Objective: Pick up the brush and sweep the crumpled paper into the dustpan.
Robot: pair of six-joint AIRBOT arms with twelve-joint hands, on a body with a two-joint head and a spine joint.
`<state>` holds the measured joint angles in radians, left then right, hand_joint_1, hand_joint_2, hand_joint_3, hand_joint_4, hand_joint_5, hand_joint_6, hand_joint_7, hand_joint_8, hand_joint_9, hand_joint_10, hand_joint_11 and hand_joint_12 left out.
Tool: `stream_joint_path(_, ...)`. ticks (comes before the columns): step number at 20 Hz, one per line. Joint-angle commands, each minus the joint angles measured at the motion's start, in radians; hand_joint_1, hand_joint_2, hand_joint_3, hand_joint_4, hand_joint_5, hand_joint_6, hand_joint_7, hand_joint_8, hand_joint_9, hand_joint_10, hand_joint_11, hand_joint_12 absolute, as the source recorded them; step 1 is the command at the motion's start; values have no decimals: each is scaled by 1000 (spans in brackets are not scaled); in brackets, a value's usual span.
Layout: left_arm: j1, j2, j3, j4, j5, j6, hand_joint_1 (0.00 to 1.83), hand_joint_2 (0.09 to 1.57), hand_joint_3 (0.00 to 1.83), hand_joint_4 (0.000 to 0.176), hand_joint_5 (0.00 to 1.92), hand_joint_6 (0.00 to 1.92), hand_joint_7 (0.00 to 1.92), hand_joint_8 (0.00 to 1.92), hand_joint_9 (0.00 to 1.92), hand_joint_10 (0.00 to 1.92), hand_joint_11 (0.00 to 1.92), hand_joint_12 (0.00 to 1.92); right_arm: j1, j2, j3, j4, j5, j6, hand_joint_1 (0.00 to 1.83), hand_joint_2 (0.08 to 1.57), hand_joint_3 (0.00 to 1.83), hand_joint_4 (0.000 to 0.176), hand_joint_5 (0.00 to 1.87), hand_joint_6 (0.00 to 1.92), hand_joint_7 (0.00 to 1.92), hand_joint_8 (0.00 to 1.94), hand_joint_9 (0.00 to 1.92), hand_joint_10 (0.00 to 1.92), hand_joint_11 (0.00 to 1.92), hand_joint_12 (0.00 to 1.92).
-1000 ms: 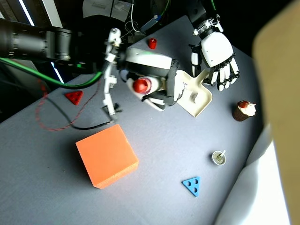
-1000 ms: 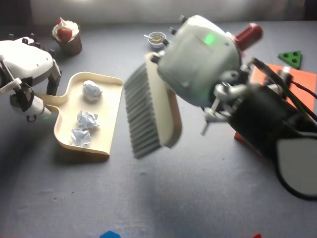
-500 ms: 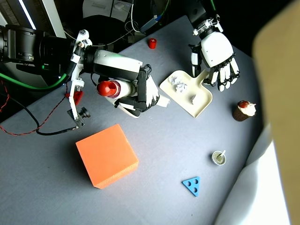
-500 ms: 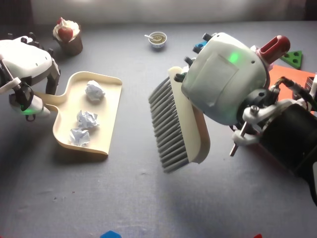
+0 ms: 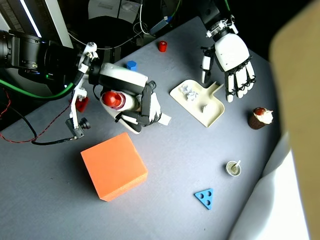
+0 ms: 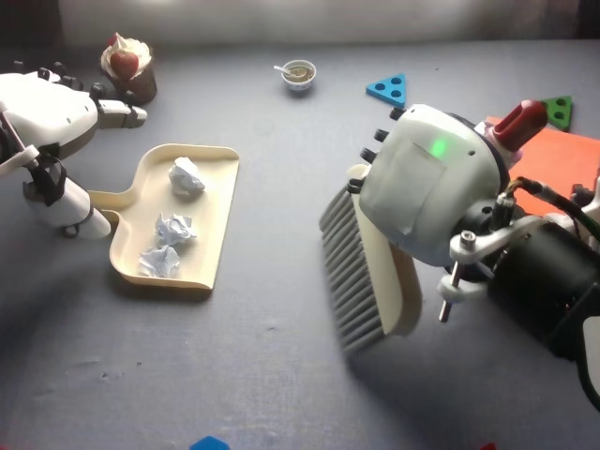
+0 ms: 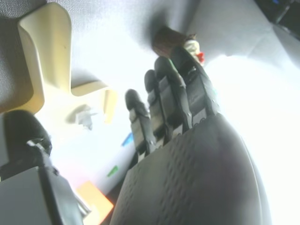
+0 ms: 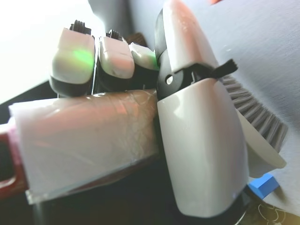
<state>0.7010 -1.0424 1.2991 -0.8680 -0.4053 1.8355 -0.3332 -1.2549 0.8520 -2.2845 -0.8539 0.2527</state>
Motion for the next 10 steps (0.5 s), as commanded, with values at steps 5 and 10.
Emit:
stream_joint_path(5,-11,13,-3,27,-108,5,919,850,0,135,286,4,345,4,331,0,114,548,2,9,-40,52,-80,-148,1180,997,0,0,1265,494,1006,1941,1164,1921,1308,1921)
stream_joint_path(10,-94,33,-3,40,-57,48,912,864,3,128,286,10,370,8,322,3,90,532,3,27,-67,59,-79,-156,898,777,3,43,150,1710,163,1816,125,1897,92,1921)
